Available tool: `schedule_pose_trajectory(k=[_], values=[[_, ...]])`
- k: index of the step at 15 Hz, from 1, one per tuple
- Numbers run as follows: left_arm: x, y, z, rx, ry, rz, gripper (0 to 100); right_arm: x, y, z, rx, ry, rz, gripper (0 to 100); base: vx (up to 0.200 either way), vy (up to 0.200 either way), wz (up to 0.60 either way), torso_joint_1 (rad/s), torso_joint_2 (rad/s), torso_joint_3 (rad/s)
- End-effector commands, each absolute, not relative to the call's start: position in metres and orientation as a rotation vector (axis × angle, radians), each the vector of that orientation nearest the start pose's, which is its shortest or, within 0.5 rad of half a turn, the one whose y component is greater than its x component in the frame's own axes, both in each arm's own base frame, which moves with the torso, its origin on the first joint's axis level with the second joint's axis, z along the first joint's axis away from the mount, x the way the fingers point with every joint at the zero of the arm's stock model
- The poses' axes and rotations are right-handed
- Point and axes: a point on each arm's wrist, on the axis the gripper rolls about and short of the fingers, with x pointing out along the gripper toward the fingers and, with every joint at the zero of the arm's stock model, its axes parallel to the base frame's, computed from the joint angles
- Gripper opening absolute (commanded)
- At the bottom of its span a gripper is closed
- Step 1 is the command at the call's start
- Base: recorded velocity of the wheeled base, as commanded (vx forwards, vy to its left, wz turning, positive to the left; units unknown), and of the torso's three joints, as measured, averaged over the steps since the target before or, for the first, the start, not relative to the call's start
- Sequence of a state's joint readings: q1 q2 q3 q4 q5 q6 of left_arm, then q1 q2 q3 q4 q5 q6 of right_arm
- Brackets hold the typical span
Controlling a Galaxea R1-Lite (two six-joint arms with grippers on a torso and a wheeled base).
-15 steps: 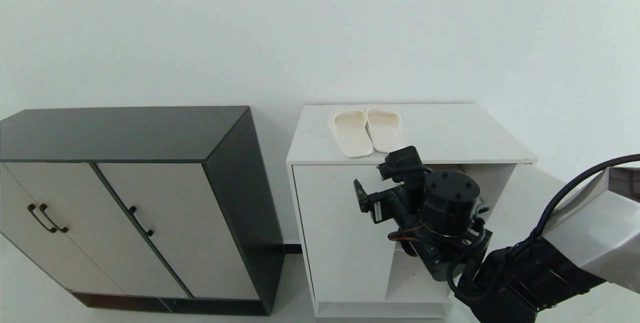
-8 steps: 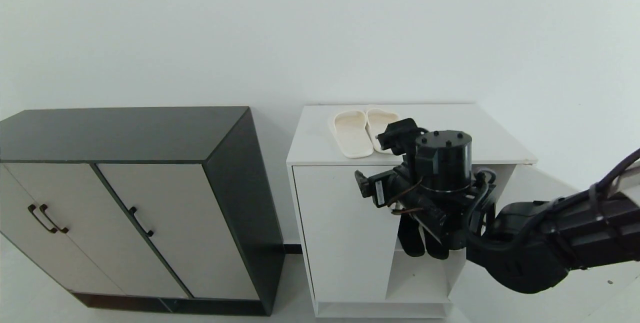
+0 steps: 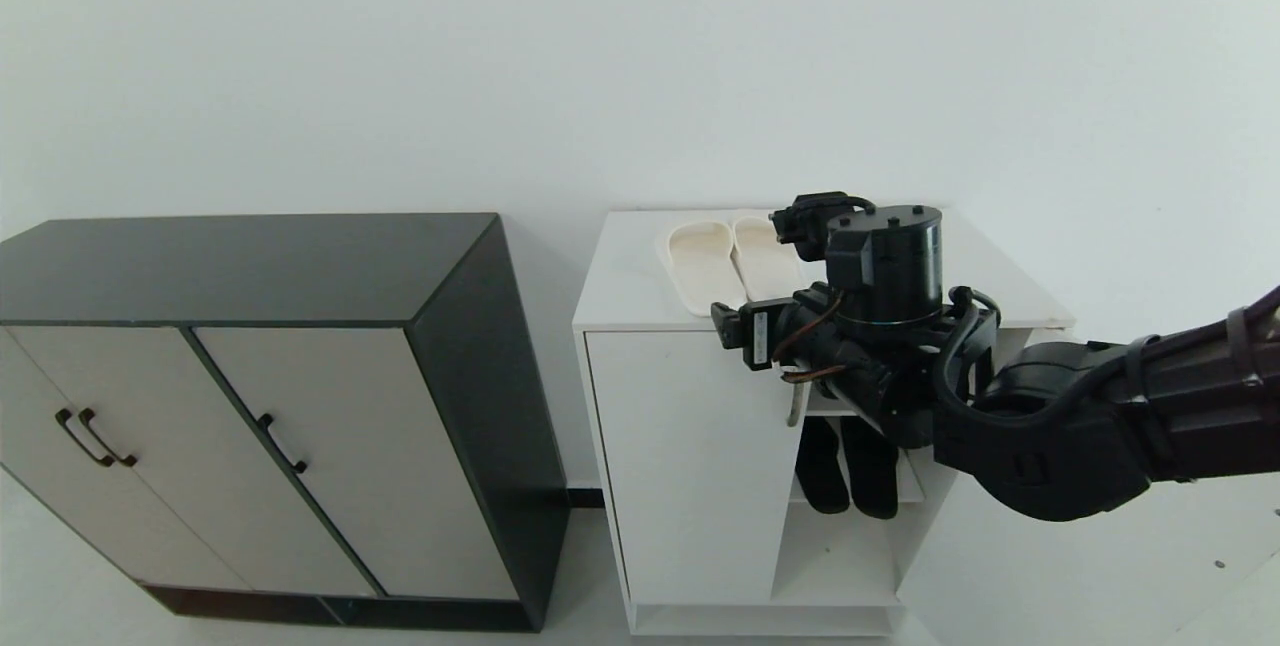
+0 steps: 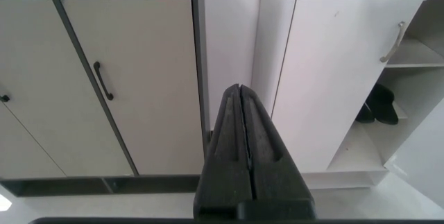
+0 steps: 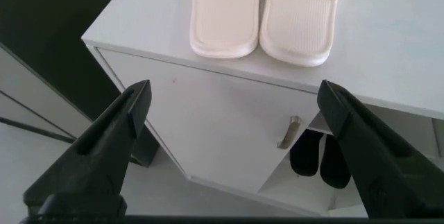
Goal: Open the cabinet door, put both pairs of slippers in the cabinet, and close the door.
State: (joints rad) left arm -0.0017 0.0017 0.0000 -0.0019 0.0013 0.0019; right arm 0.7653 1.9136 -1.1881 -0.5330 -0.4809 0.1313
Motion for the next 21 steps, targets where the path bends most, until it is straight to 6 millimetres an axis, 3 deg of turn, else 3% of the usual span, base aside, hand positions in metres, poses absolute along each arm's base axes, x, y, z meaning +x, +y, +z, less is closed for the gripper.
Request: schedule_pose_trajectory(k=[1, 10, 13, 16, 21], values=[[-0.023, 0.0, 0.076, 0.002, 0.002, 0.0, 0, 0.284, 0.256, 0.2, 0.013, 0.185, 0.266, 100, 0.0, 0.0, 0.0, 0.0, 0.0, 0.0], [-0.023, 0.0, 0.076, 0.0, 0.002, 0.0, 0, 0.284, 0.257, 0.194, 0.002, 0.195, 0.266, 100, 0.2, 0.0, 0.0, 0.004, 0.0, 0.002], [-0.023, 0.0, 0.076, 0.0, 0.002, 0.0, 0, 0.291, 0.264, 0.183, -0.002, 0.2, 0.267, 100, 0.2, 0.0, 0.0, 0.001, 0.0, 0.004], [-0.023, 0.0, 0.076, -0.003, 0.0, 0.0, 0, 0.302, 0.273, 0.161, -0.018, 0.223, 0.264, 100, 0.0, 0.0, 0.0, 0.0, 0.0, 0.0], [-0.023, 0.0, 0.076, -0.002, 0.002, -0.002, 0, 0.343, 0.282, 0.156, 0.017, 0.17, 0.219, 100, 0.0, 0.0, 0.0, 0.0, 0.0, 0.0]])
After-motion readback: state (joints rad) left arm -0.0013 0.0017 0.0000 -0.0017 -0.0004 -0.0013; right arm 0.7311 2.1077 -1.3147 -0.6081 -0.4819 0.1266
